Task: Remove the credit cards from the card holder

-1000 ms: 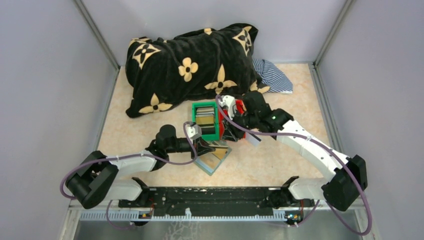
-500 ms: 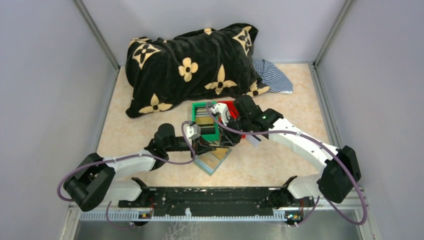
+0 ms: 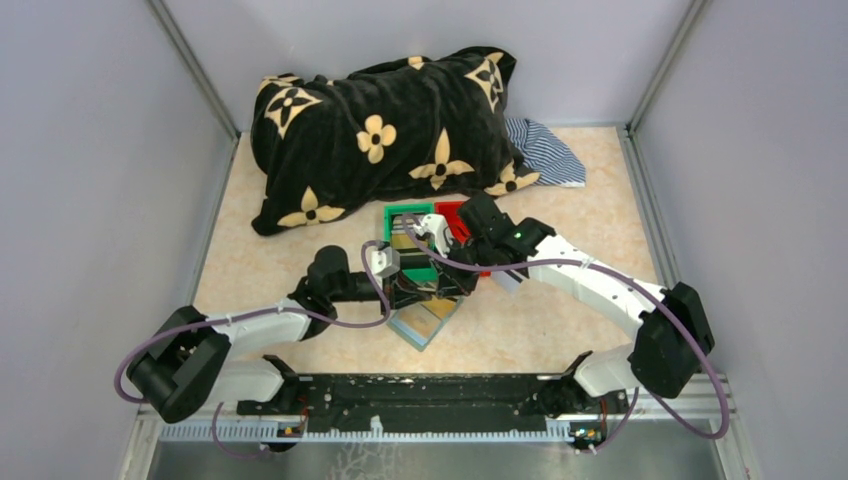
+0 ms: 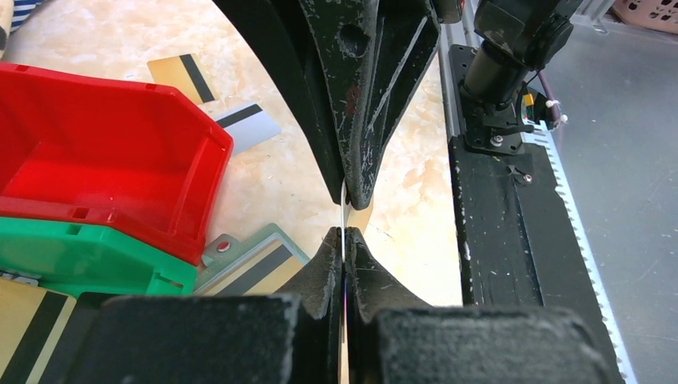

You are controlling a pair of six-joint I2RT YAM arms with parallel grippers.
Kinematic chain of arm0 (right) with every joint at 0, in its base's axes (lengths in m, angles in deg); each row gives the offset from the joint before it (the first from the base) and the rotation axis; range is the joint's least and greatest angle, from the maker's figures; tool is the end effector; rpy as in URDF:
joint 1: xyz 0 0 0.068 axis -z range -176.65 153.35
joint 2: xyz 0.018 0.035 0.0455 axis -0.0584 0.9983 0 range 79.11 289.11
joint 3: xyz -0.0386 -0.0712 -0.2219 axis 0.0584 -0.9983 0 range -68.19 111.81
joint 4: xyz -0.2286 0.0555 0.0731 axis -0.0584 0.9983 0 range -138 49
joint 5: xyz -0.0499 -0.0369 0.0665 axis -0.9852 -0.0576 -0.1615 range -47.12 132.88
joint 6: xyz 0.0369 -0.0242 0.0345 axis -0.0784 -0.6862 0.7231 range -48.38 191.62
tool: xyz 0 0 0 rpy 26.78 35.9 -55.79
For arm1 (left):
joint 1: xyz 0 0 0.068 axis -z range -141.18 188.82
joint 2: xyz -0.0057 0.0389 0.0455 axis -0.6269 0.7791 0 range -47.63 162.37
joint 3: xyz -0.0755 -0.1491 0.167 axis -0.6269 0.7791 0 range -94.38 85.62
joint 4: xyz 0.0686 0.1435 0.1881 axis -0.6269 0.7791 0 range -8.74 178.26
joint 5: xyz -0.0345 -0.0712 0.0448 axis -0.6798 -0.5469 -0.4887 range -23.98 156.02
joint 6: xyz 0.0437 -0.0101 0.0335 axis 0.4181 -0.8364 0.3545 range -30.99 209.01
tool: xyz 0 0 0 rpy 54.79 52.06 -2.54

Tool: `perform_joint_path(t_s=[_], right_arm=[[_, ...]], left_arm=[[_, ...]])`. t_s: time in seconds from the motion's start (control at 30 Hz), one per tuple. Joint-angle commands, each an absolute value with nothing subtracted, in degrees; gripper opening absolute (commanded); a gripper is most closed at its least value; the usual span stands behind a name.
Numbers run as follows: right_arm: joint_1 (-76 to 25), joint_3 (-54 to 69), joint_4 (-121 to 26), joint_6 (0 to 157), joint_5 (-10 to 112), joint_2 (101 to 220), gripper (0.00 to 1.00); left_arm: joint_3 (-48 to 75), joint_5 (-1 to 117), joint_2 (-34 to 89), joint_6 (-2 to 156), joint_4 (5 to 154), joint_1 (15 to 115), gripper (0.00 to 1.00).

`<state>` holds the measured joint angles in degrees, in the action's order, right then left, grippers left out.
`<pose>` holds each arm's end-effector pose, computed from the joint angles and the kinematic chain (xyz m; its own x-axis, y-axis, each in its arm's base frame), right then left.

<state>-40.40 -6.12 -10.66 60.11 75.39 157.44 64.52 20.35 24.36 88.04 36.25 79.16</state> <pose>0.1837 0.2044 0.2425 -0.4075 -0.6230 -0.6677 -0.9131 0.2698 0.3056 0.1662 -0.1773 0.1784 -0.0950 0.0650 -0.9934 0.9932 0.0730 -0.0902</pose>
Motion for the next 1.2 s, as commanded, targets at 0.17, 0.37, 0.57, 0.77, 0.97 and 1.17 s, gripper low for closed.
perform_joint_path(t_s=[0.17, 0.37, 0.57, 0.77, 0.97, 1.17], right_arm=[[-40.8, -1.0, -14.1, 58.6, 67.1, 158.5, 0.00], [-40.4, 2.8, -16.3, 57.3, 61.8, 164.7, 0.00], [-39.4, 8.1, -17.2, 56.5, 59.1, 171.3, 0.00], [-38.1, 18.2, -16.1, 54.8, 57.7, 180.2, 0.00], [-38.0, 22.1, -15.8, 54.2, 58.2, 184.9, 0.00], [-37.8, 22.7, -16.9, 51.6, 57.8, 187.6, 0.00]], left_arm=[[65.0, 26.5, 21.7, 86.4, 34.5, 79.1, 0.26], [71.7, 55.7, 8.8, 81.7, 35.8, 79.0, 0.61], [77.2, 75.3, -4.9, 76.0, 39.1, 78.8, 0.84], [77.3, 75.4, -6.7, 73.1, 41.3, 78.8, 0.86], [76.6, 75.3, -7.0, 75.1, 43.0, 78.8, 0.86], [78.6, 75.0, -8.4, 75.0, 40.9, 78.7, 0.88]])
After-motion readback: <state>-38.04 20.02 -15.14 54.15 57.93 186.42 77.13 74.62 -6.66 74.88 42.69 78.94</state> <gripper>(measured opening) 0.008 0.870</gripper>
